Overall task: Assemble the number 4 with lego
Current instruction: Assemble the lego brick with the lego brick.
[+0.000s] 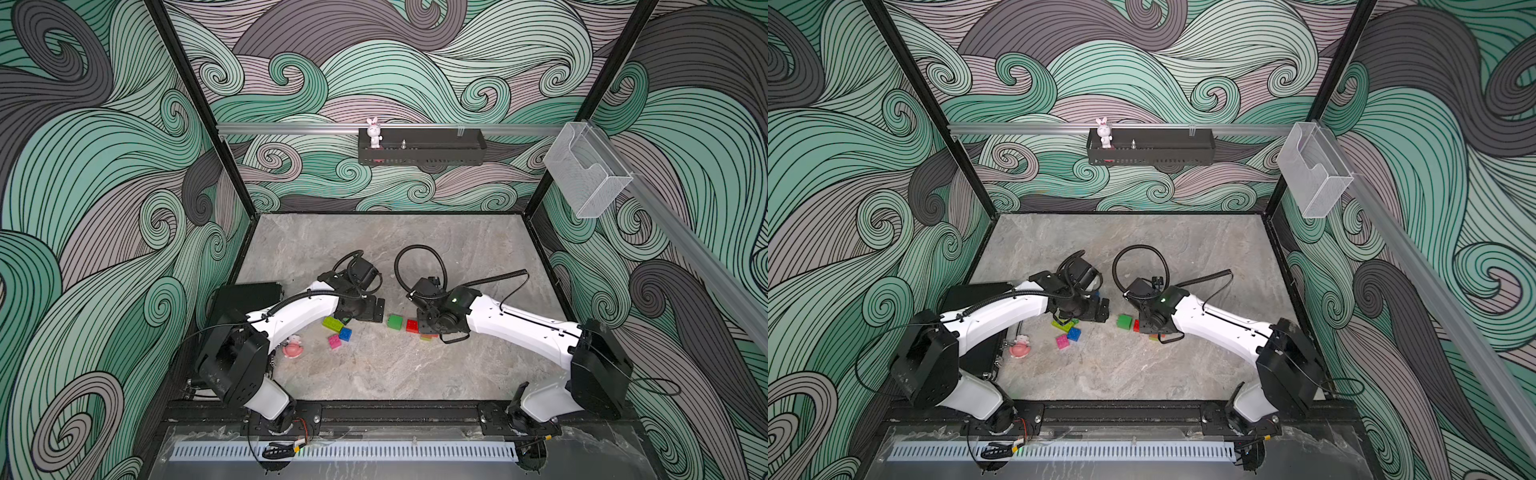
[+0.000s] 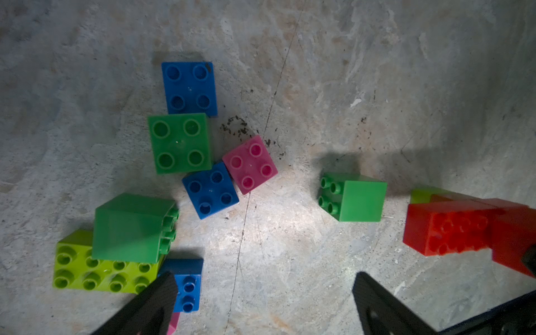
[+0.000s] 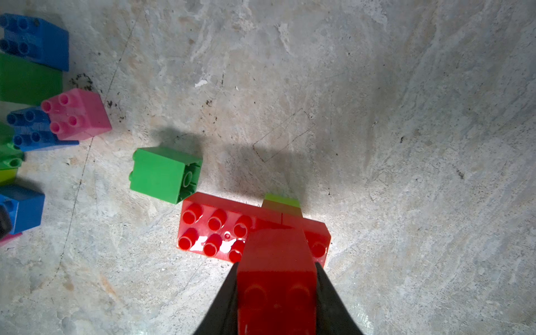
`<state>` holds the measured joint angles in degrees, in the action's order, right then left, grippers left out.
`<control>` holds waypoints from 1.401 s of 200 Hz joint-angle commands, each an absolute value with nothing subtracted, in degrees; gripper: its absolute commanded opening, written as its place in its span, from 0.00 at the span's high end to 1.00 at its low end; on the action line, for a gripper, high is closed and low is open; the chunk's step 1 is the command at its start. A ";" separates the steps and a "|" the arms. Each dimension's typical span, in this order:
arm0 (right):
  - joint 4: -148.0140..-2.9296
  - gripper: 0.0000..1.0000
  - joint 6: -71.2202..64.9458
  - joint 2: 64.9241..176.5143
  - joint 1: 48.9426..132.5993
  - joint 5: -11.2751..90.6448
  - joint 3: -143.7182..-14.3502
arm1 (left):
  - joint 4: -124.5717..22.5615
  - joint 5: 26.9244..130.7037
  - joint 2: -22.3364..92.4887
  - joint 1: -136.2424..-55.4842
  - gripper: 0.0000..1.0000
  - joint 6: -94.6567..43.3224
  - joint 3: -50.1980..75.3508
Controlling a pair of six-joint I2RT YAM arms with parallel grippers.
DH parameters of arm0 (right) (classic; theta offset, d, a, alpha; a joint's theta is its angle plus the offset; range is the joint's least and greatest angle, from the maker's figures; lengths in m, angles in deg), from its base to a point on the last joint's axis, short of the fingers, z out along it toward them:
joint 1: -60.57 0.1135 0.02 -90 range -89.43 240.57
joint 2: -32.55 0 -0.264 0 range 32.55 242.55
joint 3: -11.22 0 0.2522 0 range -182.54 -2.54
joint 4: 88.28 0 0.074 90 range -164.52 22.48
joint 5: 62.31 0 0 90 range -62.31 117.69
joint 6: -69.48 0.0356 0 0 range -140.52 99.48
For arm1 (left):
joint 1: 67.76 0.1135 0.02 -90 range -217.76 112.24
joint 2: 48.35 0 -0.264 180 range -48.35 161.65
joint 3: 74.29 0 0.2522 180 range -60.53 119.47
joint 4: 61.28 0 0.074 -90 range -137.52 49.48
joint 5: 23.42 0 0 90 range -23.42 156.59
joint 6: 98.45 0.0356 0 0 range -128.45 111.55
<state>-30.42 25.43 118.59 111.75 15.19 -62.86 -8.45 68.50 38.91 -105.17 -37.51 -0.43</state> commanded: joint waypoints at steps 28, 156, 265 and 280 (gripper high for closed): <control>-28.92 1.00 26.02 119.73 111.98 12.84 -62.05 | -6.50 67.38 39.68 -105.12 0.01 -37.88 0.47; -28.38 1.00 15.46 118.62 110.16 20.28 -58.48 | -5.78 66.67 40.18 -105.03 0.01 -38.22 0.64; -27.53 1.00 12.52 119.70 109.08 22.74 -62.34 | -5.58 66.58 40.19 -104.85 0.01 -38.07 0.47; -26.65 1.00 13.45 119.36 109.24 21.00 -62.82 | -5.43 66.63 40.15 -104.85 0.01 -37.82 0.44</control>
